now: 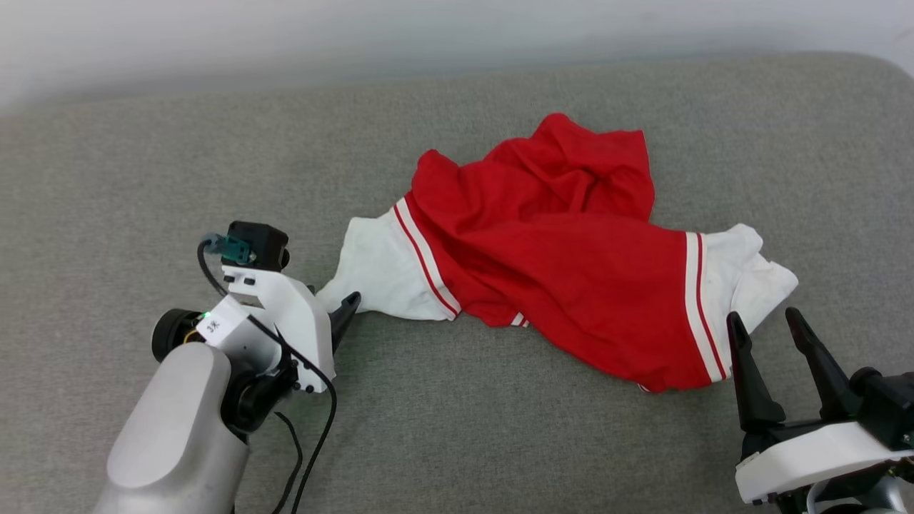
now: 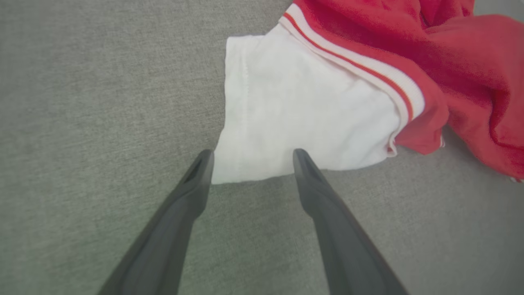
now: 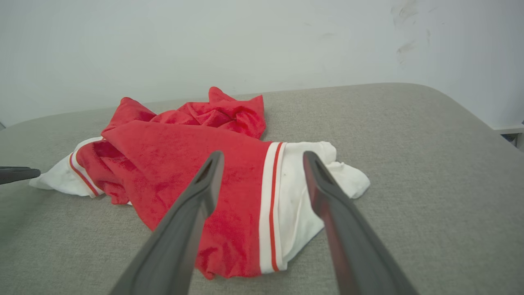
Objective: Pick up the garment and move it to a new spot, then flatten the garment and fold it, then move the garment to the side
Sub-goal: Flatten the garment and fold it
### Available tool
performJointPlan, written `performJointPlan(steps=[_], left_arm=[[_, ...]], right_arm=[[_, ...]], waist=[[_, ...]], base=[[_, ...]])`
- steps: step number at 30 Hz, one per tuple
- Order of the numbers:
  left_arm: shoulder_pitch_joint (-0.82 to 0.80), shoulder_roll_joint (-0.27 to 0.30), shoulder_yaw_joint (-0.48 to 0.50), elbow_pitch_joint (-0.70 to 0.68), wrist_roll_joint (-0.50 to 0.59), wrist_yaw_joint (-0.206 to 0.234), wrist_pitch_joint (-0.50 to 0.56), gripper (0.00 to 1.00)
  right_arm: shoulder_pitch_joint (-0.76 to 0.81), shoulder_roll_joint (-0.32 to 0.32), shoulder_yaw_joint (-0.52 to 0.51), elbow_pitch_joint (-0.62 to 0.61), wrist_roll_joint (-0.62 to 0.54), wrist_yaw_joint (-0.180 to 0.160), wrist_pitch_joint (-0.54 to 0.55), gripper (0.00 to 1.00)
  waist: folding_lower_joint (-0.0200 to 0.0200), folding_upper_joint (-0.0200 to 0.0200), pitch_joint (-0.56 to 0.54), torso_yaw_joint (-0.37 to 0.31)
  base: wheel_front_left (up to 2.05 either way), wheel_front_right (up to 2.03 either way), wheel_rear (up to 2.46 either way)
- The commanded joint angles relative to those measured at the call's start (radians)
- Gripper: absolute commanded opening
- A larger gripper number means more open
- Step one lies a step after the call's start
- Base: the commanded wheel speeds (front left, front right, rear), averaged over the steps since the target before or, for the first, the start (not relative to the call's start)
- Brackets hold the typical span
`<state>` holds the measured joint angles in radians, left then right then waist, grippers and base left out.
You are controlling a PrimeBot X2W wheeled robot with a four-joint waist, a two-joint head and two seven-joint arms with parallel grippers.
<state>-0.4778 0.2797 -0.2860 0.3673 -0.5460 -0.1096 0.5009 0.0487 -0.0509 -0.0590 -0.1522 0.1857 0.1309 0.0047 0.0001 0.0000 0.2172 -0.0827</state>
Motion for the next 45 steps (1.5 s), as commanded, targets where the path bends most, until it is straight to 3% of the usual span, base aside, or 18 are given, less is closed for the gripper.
performJointPlan(steps=[1,10,12,13,14,25,31,45], left_arm=[[-0.019,0.009,-0.005,0.014,0.006,0.004,0.011,1.00],[-0.050,0.017,-0.100,0.138,-0.003,-0.013,0.167,1.00],[-0.040,0.013,-0.126,0.146,-0.028,-0.018,0.206,0.51],[-0.043,0.015,-0.139,0.140,-0.030,-0.020,0.209,0.33],[-0.046,0.016,-0.149,0.137,-0.036,-0.022,0.209,0.00],[-0.034,0.068,-0.145,0.042,-0.018,-0.004,0.020,0.00],[0.081,0.099,-0.098,-0.099,-0.023,0.062,-0.060,0.00],[0.410,0.145,-0.013,-0.396,-0.045,0.233,-0.102,0.00]], right_arm=[[-0.016,0.001,0.001,0.003,0.004,0.000,-0.008,1.00],[-0.040,0.001,0.005,0.029,0.025,0.000,-0.022,1.00],[-0.046,0.001,0.005,0.035,0.025,0.000,-0.023,1.00],[-0.050,0.001,0.005,0.038,0.025,0.000,-0.023,1.00],[-0.053,0.001,0.005,0.040,0.028,0.000,-0.023,1.00],[-0.044,0.001,-0.023,0.078,0.024,0.000,-0.006,1.00],[-0.022,0.001,-0.052,0.100,0.021,0.000,0.011,1.00],[0.041,0.001,-0.124,0.165,0.036,0.000,0.100,1.00]], waist=[[-0.0001,0.0000,0.033,-0.017],[-0.0001,0.0000,0.078,-0.022],[-0.0001,0.0000,0.080,-0.021],[-0.0001,0.0000,0.081,-0.020],[-0.0001,0.0000,0.081,-0.019],[-0.0001,0.0000,0.011,0.008],[-0.0001,0.0000,-0.057,0.044],[-0.0001,0.0000,-0.165,0.107]], base=[[0.00,0.00,0.00],[0.00,0.00,0.00],[0.00,0.00,0.00],[0.00,0.00,0.00],[0.00,0.00,0.00],[0.00,0.00,0.00],[0.00,0.00,0.00],[0.00,0.00,0.00]])
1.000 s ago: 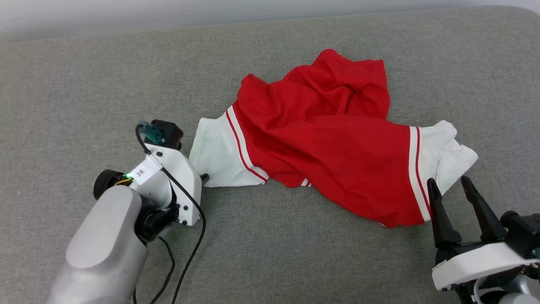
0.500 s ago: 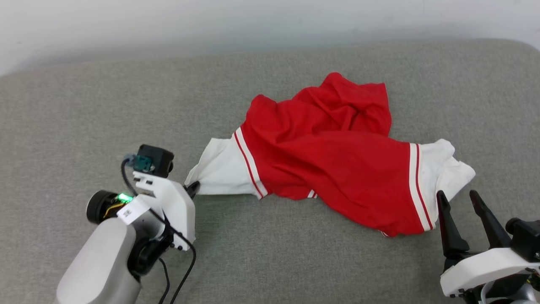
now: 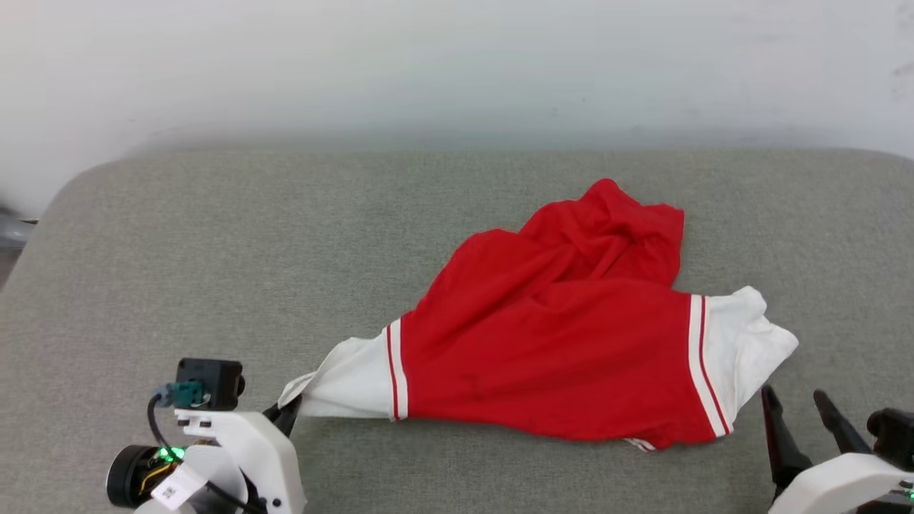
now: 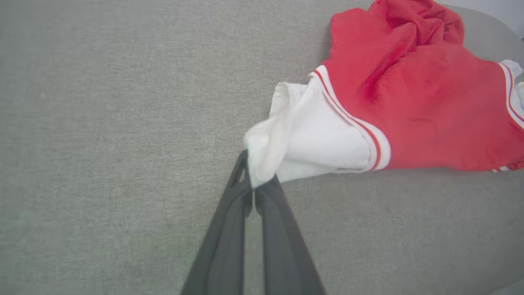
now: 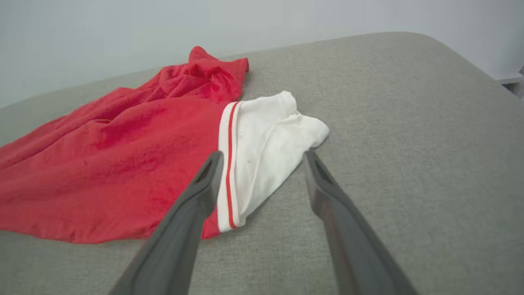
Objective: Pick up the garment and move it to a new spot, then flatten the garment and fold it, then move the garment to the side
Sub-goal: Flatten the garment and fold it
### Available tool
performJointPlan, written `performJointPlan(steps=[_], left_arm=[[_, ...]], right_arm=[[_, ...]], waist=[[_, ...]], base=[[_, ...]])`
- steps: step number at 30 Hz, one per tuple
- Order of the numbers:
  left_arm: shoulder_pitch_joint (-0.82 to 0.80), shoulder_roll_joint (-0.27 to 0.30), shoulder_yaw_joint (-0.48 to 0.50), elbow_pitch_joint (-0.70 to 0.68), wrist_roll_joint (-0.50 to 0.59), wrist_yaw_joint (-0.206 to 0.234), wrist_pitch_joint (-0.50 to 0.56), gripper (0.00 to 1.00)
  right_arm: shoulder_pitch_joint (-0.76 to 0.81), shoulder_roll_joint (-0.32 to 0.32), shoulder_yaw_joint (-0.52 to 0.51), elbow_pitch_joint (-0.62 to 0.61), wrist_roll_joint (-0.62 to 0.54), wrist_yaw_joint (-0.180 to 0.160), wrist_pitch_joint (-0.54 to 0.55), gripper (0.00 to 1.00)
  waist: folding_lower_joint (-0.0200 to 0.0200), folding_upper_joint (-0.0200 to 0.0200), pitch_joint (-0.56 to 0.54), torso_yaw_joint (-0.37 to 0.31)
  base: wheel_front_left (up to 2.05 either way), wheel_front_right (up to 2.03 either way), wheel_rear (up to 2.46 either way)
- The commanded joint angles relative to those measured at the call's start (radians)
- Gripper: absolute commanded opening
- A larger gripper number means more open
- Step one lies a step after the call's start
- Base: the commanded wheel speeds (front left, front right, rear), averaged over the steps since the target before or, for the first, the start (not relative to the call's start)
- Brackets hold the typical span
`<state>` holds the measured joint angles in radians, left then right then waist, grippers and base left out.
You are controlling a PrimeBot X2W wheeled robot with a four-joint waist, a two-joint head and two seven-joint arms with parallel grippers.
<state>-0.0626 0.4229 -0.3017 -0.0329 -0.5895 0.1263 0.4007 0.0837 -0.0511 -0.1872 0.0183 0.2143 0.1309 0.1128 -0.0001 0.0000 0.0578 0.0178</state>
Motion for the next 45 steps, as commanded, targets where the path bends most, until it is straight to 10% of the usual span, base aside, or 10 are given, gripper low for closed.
performJointPlan(steps=[1,11,30,31,32,33,45], left_arm=[[0.009,0.003,0.007,-0.008,0.000,0.006,-0.007,0.00],[0.046,0.017,0.037,-0.087,0.002,0.043,-0.031,0.00],[-0.081,-0.021,0.008,-0.081,0.005,-0.008,-0.098,0.00],[-0.085,-0.023,0.007,-0.077,0.004,-0.008,-0.101,0.00],[-0.086,-0.025,0.006,-0.074,0.001,-0.009,-0.105,0.00],[-0.087,-0.027,0.006,-0.071,0.000,-0.009,-0.108,0.00],[-0.050,-0.009,0.034,-0.086,0.009,0.009,-0.150,0.00]], right_arm=[[0.008,0.002,-0.001,0.006,0.000,0.000,0.004,1.00],[-0.114,-0.037,-0.097,0.185,0.027,0.000,0.260,1.00],[-0.399,-0.159,0.074,0.456,0.100,0.001,0.673,1.00],[-0.388,-0.153,0.081,0.472,0.105,0.001,0.692,0.75],[-0.382,-0.146,0.084,0.481,0.115,0.001,0.701,0.15],[-0.379,-0.142,0.084,0.486,0.122,0.001,0.708,0.00],[-0.347,-0.209,0.086,0.267,0.161,0.000,0.534,0.00]], waist=[[0.0001,0.0000,-0.010,0.010],[0.0001,0.0000,0.014,0.029],[0.0001,0.0000,0.173,0.098],[0.0001,0.0000,0.175,0.099],[0.0001,0.0000,0.175,0.100],[0.0001,0.0000,0.174,0.100],[0.0001,0.0000,0.083,0.067]], base=[[0.00,0.00,0.00],[0.00,0.00,0.00],[0.00,0.00,0.00],[0.00,0.00,0.00],[0.00,0.00,0.00],[0.00,0.00,0.00],[0.00,0.00,0.00]])
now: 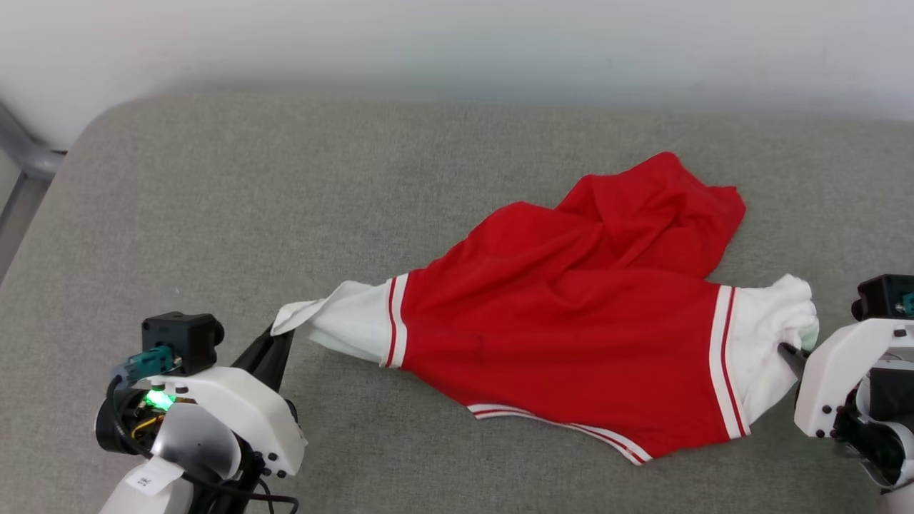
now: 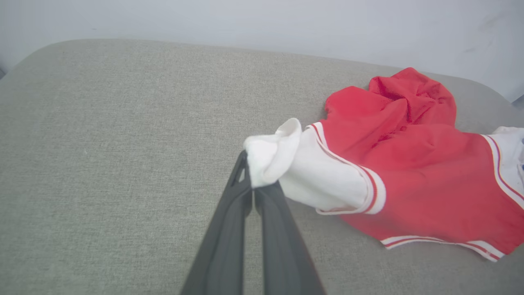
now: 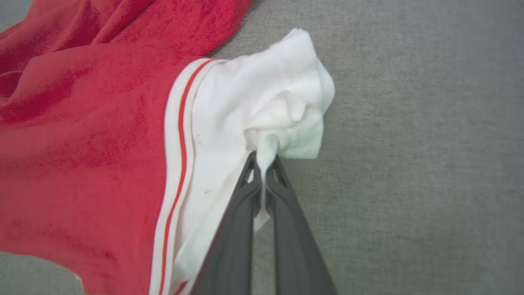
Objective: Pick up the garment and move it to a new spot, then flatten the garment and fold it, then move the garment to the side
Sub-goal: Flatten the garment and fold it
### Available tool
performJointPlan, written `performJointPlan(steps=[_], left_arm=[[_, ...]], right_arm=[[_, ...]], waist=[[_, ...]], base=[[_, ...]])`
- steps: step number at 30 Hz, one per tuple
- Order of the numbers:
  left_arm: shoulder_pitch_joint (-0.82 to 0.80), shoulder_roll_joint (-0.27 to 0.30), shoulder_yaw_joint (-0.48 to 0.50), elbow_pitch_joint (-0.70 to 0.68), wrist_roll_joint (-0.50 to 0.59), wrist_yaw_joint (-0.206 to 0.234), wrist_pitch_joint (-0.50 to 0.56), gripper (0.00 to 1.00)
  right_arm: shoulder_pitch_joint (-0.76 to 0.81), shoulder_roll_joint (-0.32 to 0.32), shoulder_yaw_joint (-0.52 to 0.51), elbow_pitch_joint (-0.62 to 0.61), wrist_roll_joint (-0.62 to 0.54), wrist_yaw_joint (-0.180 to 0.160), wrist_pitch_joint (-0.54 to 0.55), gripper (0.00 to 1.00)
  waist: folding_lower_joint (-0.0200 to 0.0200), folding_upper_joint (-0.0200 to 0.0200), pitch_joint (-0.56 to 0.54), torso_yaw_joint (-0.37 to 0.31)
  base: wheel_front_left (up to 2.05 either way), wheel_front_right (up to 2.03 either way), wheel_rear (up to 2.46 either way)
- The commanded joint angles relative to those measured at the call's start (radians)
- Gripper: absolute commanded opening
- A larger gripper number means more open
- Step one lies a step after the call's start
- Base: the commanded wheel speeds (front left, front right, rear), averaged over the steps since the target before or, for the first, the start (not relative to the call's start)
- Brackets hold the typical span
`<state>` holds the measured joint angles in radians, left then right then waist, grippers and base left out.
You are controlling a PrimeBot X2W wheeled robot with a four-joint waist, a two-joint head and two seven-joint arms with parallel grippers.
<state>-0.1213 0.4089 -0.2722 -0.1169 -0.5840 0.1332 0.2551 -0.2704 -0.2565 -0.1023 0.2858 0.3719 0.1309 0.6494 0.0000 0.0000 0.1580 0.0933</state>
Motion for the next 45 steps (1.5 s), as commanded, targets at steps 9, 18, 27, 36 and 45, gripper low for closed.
performJointPlan(steps=[9,18,27,36,45], left_arm=[[-0.039,0.006,0.046,-0.081,0.038,0.032,-0.087,0.00],[-0.307,-0.011,0.031,-0.033,0.052,-0.043,-0.137,0.00],[-0.655,-0.050,0.039,0.166,0.043,-0.113,-0.186,0.00],[-1.036,-0.047,0.042,0.469,0.057,-0.190,-0.232,0.00],[-1.313,-0.009,0.049,0.665,0.098,-0.208,-0.288,0.00]], right_arm=[[0.068,-0.001,-0.019,-0.317,-0.088,0.000,-0.108,0.00],[-0.109,0.012,0.010,-0.429,-0.221,-0.001,-0.228,0.00],[-0.384,-0.040,0.074,-0.331,-0.277,-0.001,-0.256,0.00],[-0.763,-0.080,0.148,-0.113,-0.332,-0.001,-0.339,0.00],[-1.102,-0.033,0.186,0.100,-0.395,-0.001,-0.426,0.00]], waist=[[0.0000,0.0000,-0.071,-0.031],[0.0000,0.0000,-0.031,-0.033],[0.0000,0.0000,0.088,-0.042],[0.0000,0.0000,0.233,-0.073],[0.0000,0.0000,0.344,-0.123]], base=[[0.00,0.00,0.00],[0.00,0.00,0.00],[0.00,0.00,0.00],[0.00,0.00,0.00],[0.00,0.00,0.00]])
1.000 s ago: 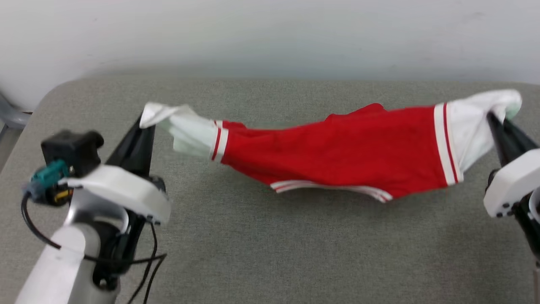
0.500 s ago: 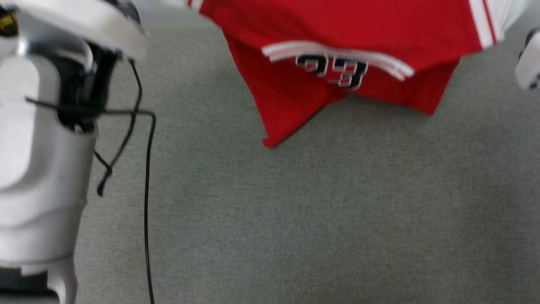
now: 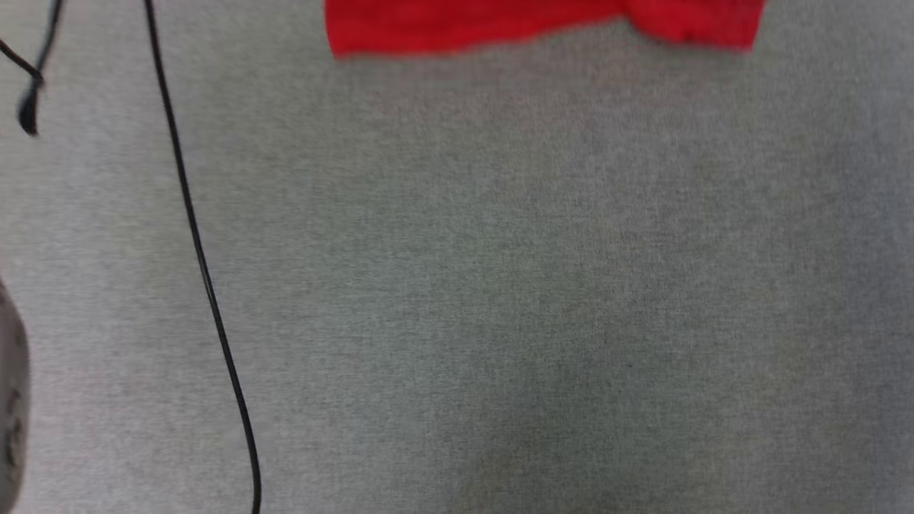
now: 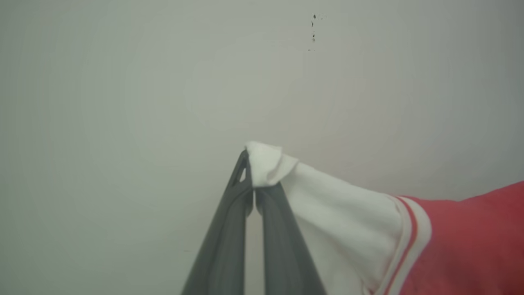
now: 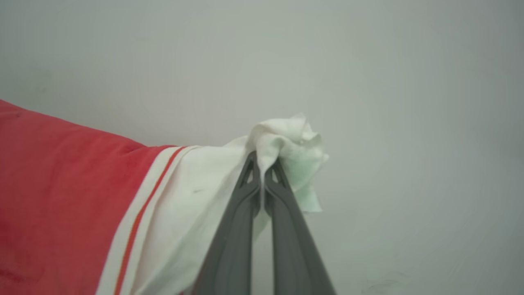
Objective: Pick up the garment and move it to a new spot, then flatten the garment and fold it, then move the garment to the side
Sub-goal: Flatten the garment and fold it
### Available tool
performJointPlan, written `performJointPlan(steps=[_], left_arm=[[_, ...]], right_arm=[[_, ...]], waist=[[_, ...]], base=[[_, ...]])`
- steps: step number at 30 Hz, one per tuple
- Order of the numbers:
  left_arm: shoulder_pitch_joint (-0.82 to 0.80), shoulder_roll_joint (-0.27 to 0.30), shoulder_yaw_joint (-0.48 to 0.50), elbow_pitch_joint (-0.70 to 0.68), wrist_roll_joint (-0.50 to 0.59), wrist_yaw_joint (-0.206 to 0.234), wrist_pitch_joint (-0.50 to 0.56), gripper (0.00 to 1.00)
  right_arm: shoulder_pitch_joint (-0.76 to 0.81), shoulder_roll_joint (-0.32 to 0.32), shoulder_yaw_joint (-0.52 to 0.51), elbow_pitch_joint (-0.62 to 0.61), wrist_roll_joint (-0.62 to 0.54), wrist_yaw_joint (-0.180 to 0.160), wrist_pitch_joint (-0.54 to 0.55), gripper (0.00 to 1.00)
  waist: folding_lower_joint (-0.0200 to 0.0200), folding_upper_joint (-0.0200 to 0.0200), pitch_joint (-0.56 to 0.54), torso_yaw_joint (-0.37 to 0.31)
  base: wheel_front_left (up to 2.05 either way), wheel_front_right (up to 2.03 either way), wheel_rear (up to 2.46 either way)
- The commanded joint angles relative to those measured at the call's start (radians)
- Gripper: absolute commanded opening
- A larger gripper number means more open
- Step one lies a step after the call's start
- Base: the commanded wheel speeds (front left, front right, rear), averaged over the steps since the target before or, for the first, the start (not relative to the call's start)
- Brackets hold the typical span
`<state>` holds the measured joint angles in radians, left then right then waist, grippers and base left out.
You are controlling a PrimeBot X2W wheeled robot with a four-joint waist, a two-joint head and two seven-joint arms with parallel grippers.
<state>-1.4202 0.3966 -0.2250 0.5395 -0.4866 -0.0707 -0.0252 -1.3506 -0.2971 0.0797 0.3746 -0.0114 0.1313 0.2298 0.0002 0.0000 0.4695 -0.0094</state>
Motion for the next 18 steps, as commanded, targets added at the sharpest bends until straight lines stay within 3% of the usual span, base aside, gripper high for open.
performJointPlan(steps=[1,10,18], left_arm=[[-0.035,0.007,0.003,0.028,0.002,-0.007,-0.013,0.00],[-0.117,0.014,0.003,0.202,-0.018,-0.032,-0.067,0.00],[-0.059,-0.023,-0.026,0.357,-0.056,-0.054,-0.125,0.00]], right_arm=[[-0.051,0.013,0.009,0.030,-0.017,-0.001,-0.017,0.00],[-0.173,0.082,0.049,0.203,-0.023,-0.001,-0.090,0.00],[-0.111,0.132,0.030,0.377,0.005,-0.001,-0.174,0.00]], waist=[[-0.0002,0.0000,0.044,-0.024],[-0.0002,0.0000,0.130,-0.045],[-0.0002,0.0000,0.157,-0.027]], base=[[0.00,0.00,0.00],[0.00,0.00,0.00],[0.00,0.00,0.00]])
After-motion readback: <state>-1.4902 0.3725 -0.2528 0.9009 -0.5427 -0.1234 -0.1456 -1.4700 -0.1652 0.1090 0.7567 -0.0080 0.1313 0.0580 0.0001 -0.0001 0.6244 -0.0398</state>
